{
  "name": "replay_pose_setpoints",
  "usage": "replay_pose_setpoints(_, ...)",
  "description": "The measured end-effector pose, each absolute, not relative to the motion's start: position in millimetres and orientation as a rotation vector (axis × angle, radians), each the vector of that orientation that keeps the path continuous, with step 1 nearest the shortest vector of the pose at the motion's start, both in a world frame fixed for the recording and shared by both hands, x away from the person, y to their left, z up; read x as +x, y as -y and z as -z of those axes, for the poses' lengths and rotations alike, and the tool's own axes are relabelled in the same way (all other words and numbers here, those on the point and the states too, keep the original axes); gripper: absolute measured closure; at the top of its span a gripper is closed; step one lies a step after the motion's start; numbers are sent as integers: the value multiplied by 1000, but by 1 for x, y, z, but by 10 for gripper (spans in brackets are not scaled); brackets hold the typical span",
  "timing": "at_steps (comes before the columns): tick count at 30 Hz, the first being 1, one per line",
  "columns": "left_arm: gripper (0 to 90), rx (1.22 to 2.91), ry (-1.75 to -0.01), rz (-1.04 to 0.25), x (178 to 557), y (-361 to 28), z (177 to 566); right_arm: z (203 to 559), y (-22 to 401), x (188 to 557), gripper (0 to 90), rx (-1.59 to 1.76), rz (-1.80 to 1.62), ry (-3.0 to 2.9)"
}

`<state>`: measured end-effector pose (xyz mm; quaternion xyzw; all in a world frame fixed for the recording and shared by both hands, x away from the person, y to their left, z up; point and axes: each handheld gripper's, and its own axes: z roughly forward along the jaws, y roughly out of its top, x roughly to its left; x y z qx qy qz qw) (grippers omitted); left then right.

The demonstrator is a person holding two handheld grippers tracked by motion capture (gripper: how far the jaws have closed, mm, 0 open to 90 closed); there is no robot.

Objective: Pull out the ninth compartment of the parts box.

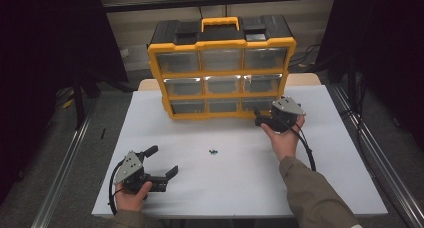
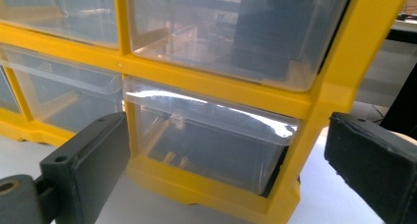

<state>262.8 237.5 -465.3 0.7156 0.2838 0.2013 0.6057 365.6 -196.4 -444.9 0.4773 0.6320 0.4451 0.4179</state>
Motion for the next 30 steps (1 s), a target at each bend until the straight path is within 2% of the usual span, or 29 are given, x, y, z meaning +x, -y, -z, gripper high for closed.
replay_pose_setpoints(16,2,1694,-641,-483,264,-242,465,451,189,371,57,1018,-909,-1643)
replay_pose_setpoints(22,2,1691,-643,-480,264,-242,465,453,186,372,123,923,-831,-1638)
replay_pose_setpoints(30,2,1693,-650,-493,264,-243,464,457,179,372,162,790,-709,-1633)
